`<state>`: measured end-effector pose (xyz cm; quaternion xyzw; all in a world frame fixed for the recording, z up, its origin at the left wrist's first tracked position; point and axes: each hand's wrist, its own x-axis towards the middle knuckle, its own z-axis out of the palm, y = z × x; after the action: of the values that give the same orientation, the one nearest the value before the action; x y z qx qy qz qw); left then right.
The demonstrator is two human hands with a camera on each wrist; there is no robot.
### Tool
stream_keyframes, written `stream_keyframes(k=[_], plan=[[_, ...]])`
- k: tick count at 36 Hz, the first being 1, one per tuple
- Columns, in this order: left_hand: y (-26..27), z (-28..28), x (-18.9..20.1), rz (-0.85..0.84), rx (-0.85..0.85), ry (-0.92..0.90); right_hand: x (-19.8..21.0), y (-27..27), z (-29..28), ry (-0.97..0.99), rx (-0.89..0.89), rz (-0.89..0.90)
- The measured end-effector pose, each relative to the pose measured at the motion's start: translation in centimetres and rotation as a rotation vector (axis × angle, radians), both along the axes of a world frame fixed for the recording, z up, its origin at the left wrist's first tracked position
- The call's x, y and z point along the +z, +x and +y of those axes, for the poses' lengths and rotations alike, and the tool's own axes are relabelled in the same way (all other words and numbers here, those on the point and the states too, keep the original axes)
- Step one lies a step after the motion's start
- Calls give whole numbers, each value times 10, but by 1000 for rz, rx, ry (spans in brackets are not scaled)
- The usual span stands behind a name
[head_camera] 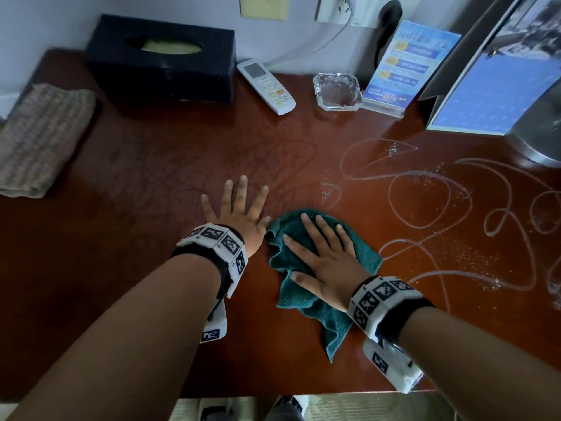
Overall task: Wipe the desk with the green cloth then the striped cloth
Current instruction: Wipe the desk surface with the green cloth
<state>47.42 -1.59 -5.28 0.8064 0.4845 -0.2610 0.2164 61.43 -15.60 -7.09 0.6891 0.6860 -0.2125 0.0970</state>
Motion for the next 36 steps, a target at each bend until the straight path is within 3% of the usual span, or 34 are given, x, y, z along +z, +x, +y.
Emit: stream_keyframes(k=[18,36], plan=[[1,4,1,18,-24,-37,-5,6,33,-19,-131,-4],[-1,6,-2,14,-52,-61,-1,25,107,81,-333,-4]])
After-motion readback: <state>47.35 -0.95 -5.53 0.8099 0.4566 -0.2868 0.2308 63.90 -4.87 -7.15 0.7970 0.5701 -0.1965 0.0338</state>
